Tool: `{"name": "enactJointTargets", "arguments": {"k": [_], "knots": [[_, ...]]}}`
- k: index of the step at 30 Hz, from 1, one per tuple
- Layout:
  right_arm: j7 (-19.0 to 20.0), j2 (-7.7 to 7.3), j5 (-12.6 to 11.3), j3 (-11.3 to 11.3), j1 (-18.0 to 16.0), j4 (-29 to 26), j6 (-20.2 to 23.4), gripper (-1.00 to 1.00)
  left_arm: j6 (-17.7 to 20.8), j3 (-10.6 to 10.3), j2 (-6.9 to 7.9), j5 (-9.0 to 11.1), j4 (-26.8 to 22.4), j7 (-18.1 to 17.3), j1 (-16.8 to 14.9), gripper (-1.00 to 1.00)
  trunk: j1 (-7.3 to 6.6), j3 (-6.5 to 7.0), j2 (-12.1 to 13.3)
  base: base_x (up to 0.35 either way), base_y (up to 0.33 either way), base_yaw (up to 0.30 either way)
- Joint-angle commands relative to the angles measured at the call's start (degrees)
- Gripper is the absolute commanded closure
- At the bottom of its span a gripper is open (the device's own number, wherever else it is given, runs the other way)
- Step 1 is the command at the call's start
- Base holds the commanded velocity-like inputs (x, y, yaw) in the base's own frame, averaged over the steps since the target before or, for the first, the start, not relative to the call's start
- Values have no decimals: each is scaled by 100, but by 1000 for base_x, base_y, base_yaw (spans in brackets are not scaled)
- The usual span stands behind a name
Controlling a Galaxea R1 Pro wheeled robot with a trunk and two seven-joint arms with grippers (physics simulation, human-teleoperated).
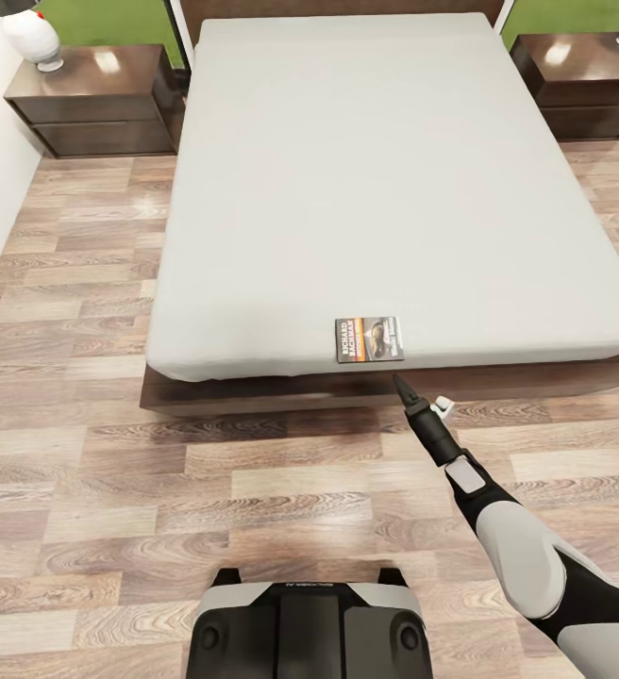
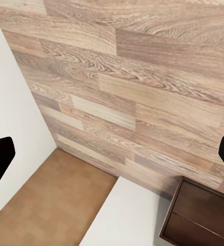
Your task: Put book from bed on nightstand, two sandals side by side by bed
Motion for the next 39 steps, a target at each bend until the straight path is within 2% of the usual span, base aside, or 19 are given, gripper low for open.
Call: {"name": "enactJointTargets", "arguments": {"k": [1, 34, 39], "knots": [[17, -1, -42, 13, -3, 9, 16, -100, 21, 16, -2, -20, -5, 5, -2, -100, 1, -3, -4, 0, 0, 0], [17, 3, -34, 14, -7, 20, 14, -100, 21, 16, -50, -20, -13, 20, -4, -100, 1, -3, -4, 0, 22, 0], [17, 5, -34, 15, -7, 20, 14, -100, 21, 16, -53, -23, -13, 21, -4, -100, 111, -92, -204, 0, 2, 0]]}}
